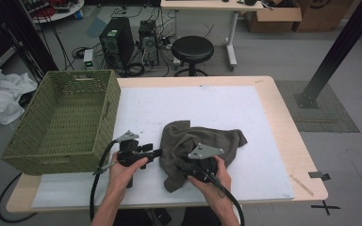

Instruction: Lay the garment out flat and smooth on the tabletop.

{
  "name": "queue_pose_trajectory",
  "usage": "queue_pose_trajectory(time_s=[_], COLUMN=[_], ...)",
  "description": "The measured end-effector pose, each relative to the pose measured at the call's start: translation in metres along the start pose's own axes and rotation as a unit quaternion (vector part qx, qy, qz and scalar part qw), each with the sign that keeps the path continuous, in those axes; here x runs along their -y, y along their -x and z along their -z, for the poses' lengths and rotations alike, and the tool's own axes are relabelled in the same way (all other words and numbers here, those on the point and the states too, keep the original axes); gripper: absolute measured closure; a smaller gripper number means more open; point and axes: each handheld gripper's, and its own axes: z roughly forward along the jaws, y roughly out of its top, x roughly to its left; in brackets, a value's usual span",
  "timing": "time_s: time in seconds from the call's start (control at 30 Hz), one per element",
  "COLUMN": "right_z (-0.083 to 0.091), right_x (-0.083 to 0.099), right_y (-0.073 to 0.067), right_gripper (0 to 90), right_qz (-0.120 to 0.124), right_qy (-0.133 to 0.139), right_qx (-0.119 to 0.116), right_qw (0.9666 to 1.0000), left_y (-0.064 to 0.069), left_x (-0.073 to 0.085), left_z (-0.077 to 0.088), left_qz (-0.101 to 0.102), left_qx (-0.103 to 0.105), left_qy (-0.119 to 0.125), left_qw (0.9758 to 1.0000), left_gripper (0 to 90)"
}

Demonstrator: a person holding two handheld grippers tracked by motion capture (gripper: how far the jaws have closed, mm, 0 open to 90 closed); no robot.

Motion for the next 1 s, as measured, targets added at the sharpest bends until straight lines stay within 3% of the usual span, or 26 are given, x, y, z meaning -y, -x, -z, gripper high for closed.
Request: queue_pose_trajectory(time_s=[0.13, 0.23, 0.3, 0.37, 0.43, 0.5, 0.6, 0.63, 0.67, 0.73, 0.77, 0.8, 0.83, 0.87, 0.9, 1.0], right_z=[-0.014, -0.018, -0.016, -0.01, -0.002, 0.006, 0.019, 0.021, 0.023, 0.023, 0.024, 0.026, 0.03, 0.033, 0.04, 0.053], right_x=[0.013, 0.016, 0.015, 0.014, 0.016, 0.019, 0.026, 0.028, 0.029, 0.031, 0.031, 0.03, 0.029, 0.029, 0.029, 0.031], right_y=[0.001, 0.002, 0.005, 0.011, 0.021, 0.03, 0.047, 0.05, 0.053, 0.053, 0.05, 0.049, 0.046, 0.044, 0.042, 0.039], right_gripper=[62.3, 72.9, 80.8, 85.0, 86.0, 87.9, 87.8, 88.3, 88.0, 85.2, 80.9, 77.5, 74.6, 72.9, 70.4, 66.8], right_qz=[-0.004, -0.001, 0.015, 0.016, 0.009, 0.002, -0.019, -0.025, -0.026, -0.021, -0.008, -0.001, 0.008, 0.01, 0.01, 0.0], right_qy=[-0.027, -0.036, -0.041, -0.041, -0.036, -0.034, -0.024, -0.02, -0.018, -0.015, -0.02, -0.02, -0.013, -0.007, 0.003, 0.021], right_qx=[0.007, -0.007, -0.012, -0.012, 0.003, 0.022, 0.036, 0.036, 0.038, 0.034, 0.033, 0.03, 0.023, 0.018, 0.013, 0.006], right_qw=[0.9996, 0.9993, 0.999, 0.999, 0.9993, 0.9992, 0.9989, 0.9988, 0.9988, 0.9991, 0.9992, 0.9994, 0.9996, 0.9998, 0.9999, 0.9998], left_y=[0.006, 0.012, 0.012, 0.013, 0.018, 0.025, 0.043, 0.049, 0.055, 0.056, 0.055, 0.051, 0.048, 0.043, 0.039, 0.027], left_x=[-0.005, -0.008, -0.008, -0.007, -0.004, 0.003, 0.018, 0.023, 0.027, 0.026, 0.024, 0.019, 0.017, 0.011, 0.009, 0.003], left_z=[-0.014, -0.022, -0.025, -0.023, -0.018, -0.011, 0.0, 0.002, 0.003, 0.006, 0.008, 0.012, 0.015, 0.021, 0.024, 0.031], left_qz=[-0.022, -0.054, -0.061, -0.078, -0.106, -0.115, -0.133, -0.144, -0.147, -0.135, -0.127, -0.116, -0.112, -0.105, -0.1, -0.115], left_qx=[-0.011, -0.014, 0.002, 0.023, 0.041, 0.076, 0.14, 0.153, 0.162, 0.168, 0.168, 0.157, 0.145, 0.117, 0.101, 0.07], left_qy=[-0.031, -0.05, -0.051, -0.044, -0.047, -0.049, -0.053, -0.055, -0.055, -0.053, -0.048, -0.03, -0.02, -0.003, 0.006, 0.024], left_qw=[0.9992, 0.9972, 0.9968, 0.9957, 0.9924, 0.9892, 0.9798, 0.9761, 0.9743, 0.975, 0.9763, 0.9804, 0.9829, 0.9876, 0.9898, 0.9907], left_gripper=[45.3, 62.4, 77.5, 84.5, 85.3, 85.5, 85.6, 85.6, 85.4, 83.1, 77.3, 68.5, 61.7, 56.6, 48.6, 43.2])
